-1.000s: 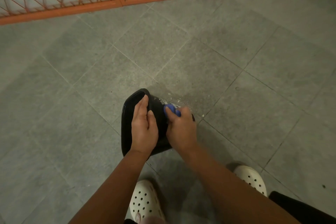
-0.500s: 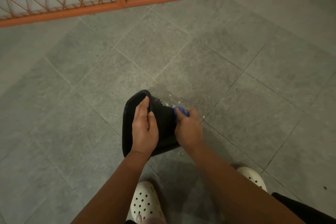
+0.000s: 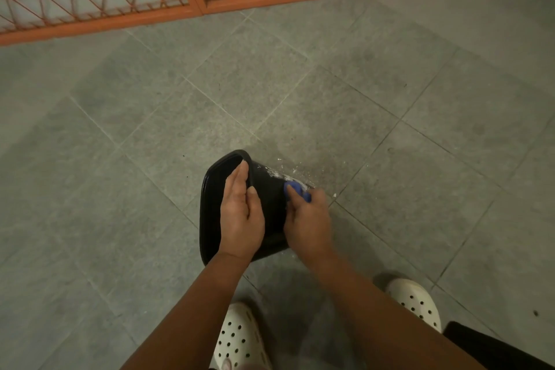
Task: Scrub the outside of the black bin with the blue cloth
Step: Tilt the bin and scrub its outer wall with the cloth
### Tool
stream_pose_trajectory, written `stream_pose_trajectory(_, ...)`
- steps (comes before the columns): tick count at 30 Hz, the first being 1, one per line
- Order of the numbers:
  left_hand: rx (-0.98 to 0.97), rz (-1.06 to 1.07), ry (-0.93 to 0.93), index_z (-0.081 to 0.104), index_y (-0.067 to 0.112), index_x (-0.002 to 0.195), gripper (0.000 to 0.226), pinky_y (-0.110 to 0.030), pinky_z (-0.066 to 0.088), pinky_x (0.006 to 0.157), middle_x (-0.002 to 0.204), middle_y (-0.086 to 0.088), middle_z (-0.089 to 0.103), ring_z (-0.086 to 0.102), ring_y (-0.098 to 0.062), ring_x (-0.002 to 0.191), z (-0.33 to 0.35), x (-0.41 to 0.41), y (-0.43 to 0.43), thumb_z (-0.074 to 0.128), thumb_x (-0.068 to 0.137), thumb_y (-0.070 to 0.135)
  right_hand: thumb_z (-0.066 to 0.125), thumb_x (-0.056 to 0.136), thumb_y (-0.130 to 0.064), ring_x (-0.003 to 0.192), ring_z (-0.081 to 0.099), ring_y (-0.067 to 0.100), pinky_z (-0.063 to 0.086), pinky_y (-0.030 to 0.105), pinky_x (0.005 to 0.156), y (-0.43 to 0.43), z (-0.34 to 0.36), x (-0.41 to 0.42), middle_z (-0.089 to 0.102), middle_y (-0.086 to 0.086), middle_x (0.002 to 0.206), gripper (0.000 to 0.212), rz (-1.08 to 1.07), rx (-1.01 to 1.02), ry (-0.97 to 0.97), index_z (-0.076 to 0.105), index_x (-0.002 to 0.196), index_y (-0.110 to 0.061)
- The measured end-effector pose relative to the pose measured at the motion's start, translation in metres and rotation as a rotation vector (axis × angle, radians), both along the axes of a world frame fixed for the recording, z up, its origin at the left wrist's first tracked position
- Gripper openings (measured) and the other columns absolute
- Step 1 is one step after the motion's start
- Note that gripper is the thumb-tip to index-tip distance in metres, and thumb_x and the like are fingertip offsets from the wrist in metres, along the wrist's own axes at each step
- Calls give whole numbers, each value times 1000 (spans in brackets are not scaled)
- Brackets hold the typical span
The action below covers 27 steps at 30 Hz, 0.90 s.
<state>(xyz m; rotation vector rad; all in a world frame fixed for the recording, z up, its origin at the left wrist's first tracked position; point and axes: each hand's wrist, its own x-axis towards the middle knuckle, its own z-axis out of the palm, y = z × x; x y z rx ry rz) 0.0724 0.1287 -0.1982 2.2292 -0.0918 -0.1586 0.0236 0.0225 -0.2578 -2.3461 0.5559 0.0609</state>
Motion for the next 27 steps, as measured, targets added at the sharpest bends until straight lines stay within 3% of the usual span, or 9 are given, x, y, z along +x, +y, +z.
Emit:
stream_pose_trajectory(4, 20, 6, 12, 35, 10, 144, 46, 0, 22, 103, 146, -5, 40, 35, -6, 133, -2, 0, 5, 39, 99, 7, 30, 93, -37, 81, 49, 21, 52, 38, 67, 1, -4, 7, 47, 8, 99, 46, 133, -8, -74, 48, 132, -21)
stream_pose_trajectory(10, 6, -10, 23, 35, 12, 145, 46, -1, 21, 104, 147, -4, 39, 34, -6, 135, 1, -2, -1, 39, 99, 8, 51, 92, -25, 91, 49, 26, 50, 46, 78, -4, -8, 2, 46, 10, 107, 45, -34, -36, 110, 46, 136, -20)
stream_pose_trajectory(17, 22, 11, 44, 36, 10, 144, 46, -1, 24, 103, 143, -4, 42, 37, -5, 130, 6, -1, -1, 39, 98, 7, 33, 92, -35, 81, 51, 24, 53, 41, 67, -7, -17, 8, 49, 9, 96, 44, 57, -21, -22, 50, 130, -20)
stream_pose_trajectory(19, -7, 30, 118, 34, 13, 145, 48, -11, 33, 106, 139, -1, 46, 43, -5, 126, 10, 1, 0, 41, 98, 9, 44, 92, -24, 83, 51, 27, 53, 44, 69, -12, -23, 8, 49, 12, 98, 38, 18, -13, -5, 53, 129, -19)
stream_pose_trajectory(22, -134, 153, 371, 30, 21, 147, 54, -34, 44, 101, 133, 2, 51, 53, -9, 111, 23, 15, -3, 43, 96, 9, 42, 92, -24, 94, 49, 28, 50, 43, 80, -15, -23, 5, 48, 14, 110, 40, 4, 43, -3, 53, 130, -22)
stream_pose_trajectory(24, -168, 251, 499, 30, 23, 148, 53, -33, 42, 96, 131, 1, 52, 54, -9, 101, 32, 24, -9, 42, 97, 12, 42, 92, -30, 87, 50, 22, 52, 36, 75, -14, -23, -2, 49, 11, 104, 42, 41, 28, -89, 55, 128, -16)
stream_pose_trajectory(27, -58, 244, 524, 25, 18, 150, 51, -32, 38, 99, 133, -3, 49, 52, -13, 108, 37, 25, -18, 37, 101, 28, 60, 87, -21, 91, 50, 20, 49, 29, 80, -15, -26, -8, 51, 13, 108, 43, 72, 42, -147, 56, 129, -12)
